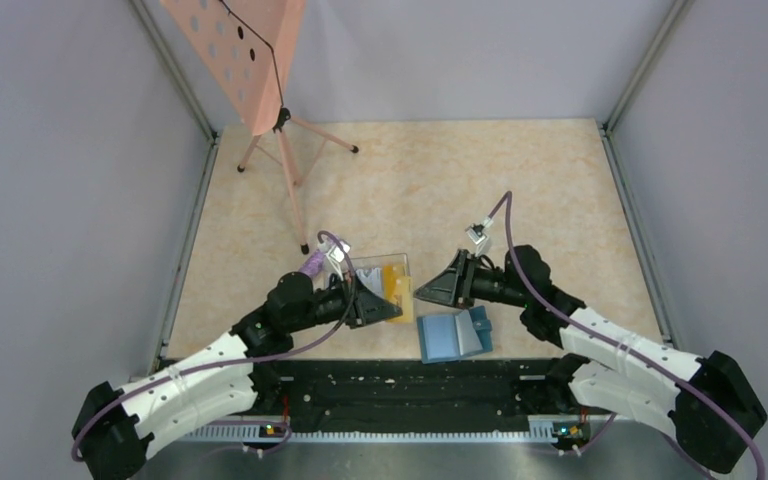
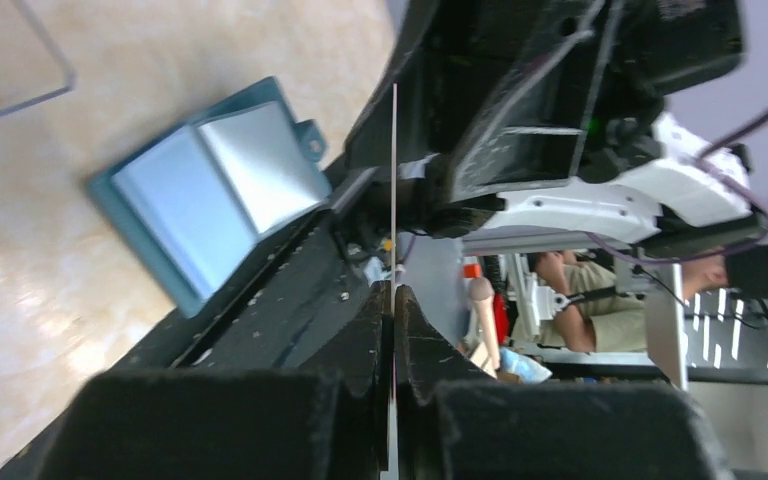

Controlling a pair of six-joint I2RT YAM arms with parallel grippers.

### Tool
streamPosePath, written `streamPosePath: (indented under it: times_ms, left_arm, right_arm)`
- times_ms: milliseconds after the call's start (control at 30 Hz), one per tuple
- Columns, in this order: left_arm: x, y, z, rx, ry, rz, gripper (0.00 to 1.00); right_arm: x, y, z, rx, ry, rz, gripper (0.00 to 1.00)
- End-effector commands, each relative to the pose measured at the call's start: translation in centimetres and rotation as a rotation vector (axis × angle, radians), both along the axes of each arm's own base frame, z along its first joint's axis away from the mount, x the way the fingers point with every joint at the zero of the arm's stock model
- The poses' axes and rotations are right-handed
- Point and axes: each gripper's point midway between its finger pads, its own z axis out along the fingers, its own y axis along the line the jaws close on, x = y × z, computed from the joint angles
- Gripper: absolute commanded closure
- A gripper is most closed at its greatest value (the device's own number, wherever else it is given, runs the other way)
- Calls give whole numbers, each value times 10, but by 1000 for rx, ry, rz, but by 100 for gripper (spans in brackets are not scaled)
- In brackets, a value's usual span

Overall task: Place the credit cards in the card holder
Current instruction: Pick up the credit card from the storage box, then insert the credit card into the card holder.

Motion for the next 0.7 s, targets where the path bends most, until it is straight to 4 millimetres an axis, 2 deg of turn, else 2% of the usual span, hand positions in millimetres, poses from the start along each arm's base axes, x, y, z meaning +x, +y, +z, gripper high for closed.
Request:
streamPosePath:
  times_ms: [0,200,400,667]
  left_arm:
    - [-12,-12,54,-197,-89,-85,100]
    - [-14,-14,51,-213,-68,-80,100]
    - [-13,-13,46,-226,-53,-60,100]
    - [-12,-9,40,-236,-41,-41,99]
  right_arm:
    - [-18,11,46,205,-65,110,57]
    - [-22,13,59,265,-94,130,59]
    - [-29,21,61,280,-88,187,83]
    - [-41,29,55,269,-74,248,85]
